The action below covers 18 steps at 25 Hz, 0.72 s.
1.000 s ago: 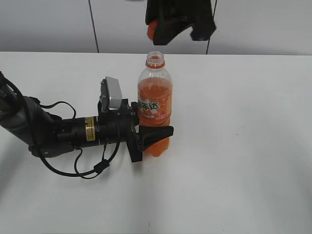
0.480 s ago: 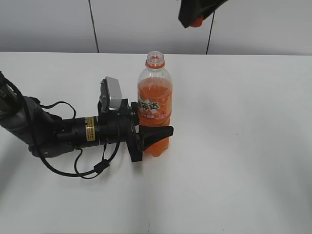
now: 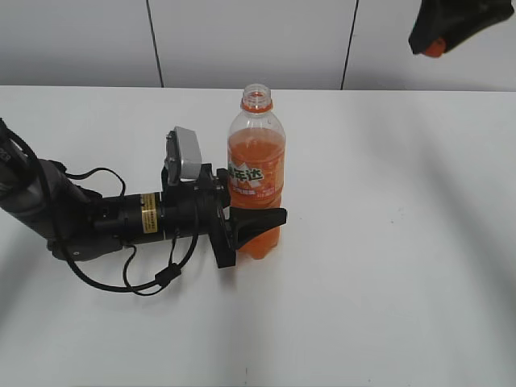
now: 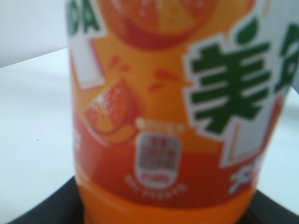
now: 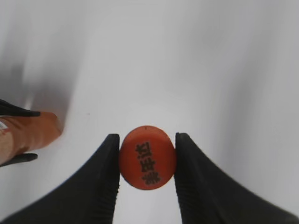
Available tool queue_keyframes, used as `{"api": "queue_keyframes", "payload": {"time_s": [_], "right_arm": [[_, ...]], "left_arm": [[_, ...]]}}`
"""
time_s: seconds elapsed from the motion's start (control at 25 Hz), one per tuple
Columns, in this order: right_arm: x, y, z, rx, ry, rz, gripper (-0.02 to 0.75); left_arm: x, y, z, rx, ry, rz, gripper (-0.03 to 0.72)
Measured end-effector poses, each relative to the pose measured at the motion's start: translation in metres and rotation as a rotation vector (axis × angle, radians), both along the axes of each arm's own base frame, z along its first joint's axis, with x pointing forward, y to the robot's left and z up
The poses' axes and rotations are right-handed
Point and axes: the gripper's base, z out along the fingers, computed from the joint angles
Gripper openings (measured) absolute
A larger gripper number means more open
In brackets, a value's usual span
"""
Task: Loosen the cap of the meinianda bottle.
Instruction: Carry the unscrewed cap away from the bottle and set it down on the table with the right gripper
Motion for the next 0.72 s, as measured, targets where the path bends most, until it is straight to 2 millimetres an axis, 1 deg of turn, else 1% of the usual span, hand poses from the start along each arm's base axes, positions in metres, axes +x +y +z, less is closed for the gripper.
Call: {"api": "queue_keyframes", "payload": {"time_s": [0.08, 0.16, 0.2, 0.32, 0.44, 0.56, 0.72], "right_arm": [[0.000, -0.010, -0.017, -0.011, 0.055, -0.023, 0.267], [0.000, -0.015, -0.042, -0.028, 0.135, -0.029, 0.267], [0.000, -0.015, -0.054, -0.036, 0.169, -0.027, 0.267], [0.006, -0.016, -0.100, -0.055, 0.254, -0.033, 0.267], [0.016, -0.015, -0.136, -0.065, 0.292, -0.042, 0.267], [0.025, -0.014, -0.165, -0.072, 0.313, -0.048, 0.267], [0.032, -0.013, -0.197, -0.082, 0.345, -0.054, 0.267]], "left_arm": [[0.000, 0.000, 0.000, 0.000, 0.000, 0.002, 0.395], [0.000, 0.000, 0.000, 0.000, 0.000, 0.003, 0.395], [0.000, 0.000, 0.000, 0.000, 0.000, 0.003, 0.395], [0.000, 0.000, 0.000, 0.000, 0.001, 0.004, 0.395], [0.000, 0.000, 0.000, 0.000, 0.001, 0.004, 0.395], [0.000, 0.000, 0.000, -0.001, 0.001, 0.005, 0.395], [0.000, 0.000, 0.000, -0.001, 0.001, 0.005, 0.395]]}}
